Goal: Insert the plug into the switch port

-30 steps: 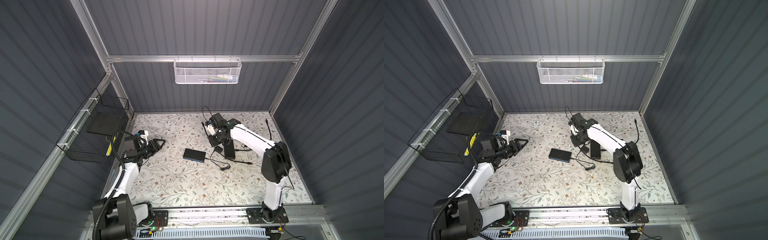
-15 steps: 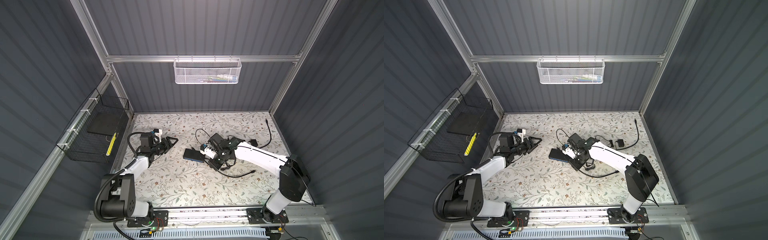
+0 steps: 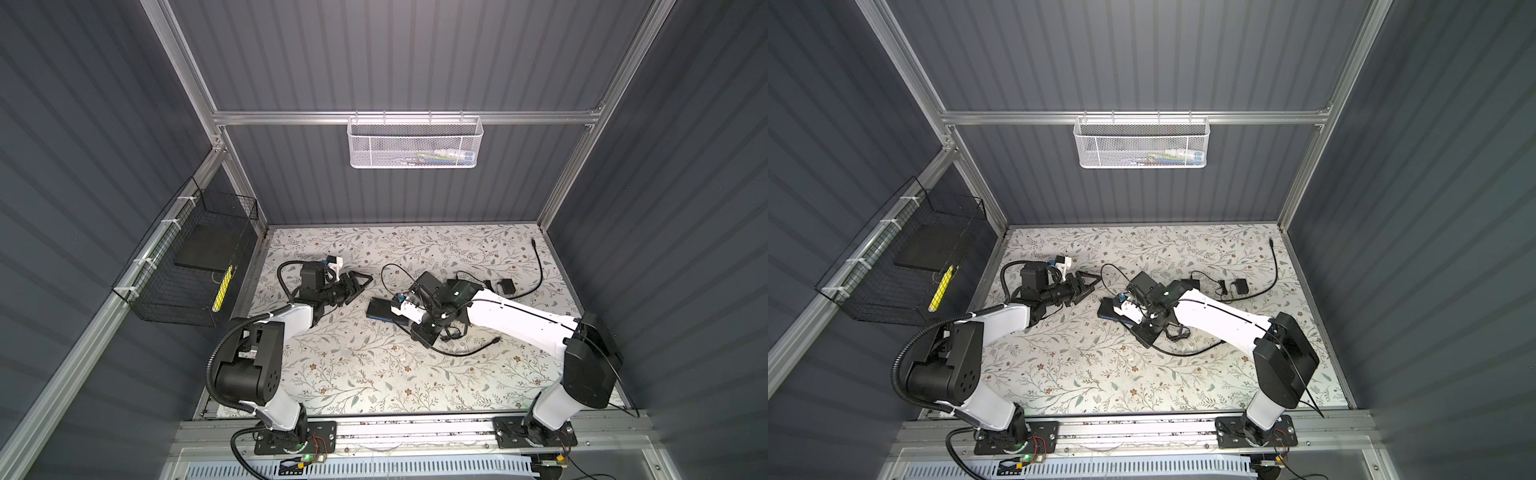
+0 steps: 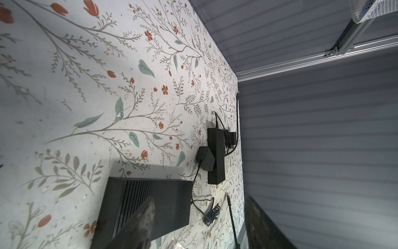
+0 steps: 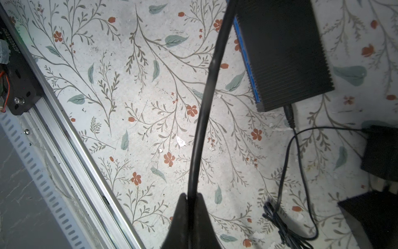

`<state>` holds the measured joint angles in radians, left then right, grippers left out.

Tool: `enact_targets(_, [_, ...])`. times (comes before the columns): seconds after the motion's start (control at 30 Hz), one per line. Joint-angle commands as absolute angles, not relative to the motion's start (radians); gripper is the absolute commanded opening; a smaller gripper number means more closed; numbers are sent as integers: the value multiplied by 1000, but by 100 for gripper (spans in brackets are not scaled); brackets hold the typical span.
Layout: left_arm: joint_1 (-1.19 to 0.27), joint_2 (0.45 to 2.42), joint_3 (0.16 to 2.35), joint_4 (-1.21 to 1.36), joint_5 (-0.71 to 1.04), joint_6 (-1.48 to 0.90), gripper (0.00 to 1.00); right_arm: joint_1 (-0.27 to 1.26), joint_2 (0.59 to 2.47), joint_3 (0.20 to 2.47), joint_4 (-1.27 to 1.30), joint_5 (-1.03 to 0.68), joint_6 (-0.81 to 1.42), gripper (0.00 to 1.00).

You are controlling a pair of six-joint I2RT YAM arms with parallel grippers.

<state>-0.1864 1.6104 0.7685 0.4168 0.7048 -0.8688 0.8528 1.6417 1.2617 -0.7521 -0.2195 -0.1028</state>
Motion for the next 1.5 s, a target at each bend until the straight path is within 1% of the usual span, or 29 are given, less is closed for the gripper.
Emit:
enact_targets(0.0, [-201, 1623, 798, 442, 734, -876, 65, 857, 1621, 1293, -747, -221, -117, 0])
enact_targets(0.5, [-210, 1603, 773, 394, 768, -835, 57, 867, 1570, 1287, -711, -179, -110, 0])
enact_targets(1.47, [-210, 1566, 751, 450, 777, -876, 20, 870, 1591, 1235, -658, -156, -107, 0])
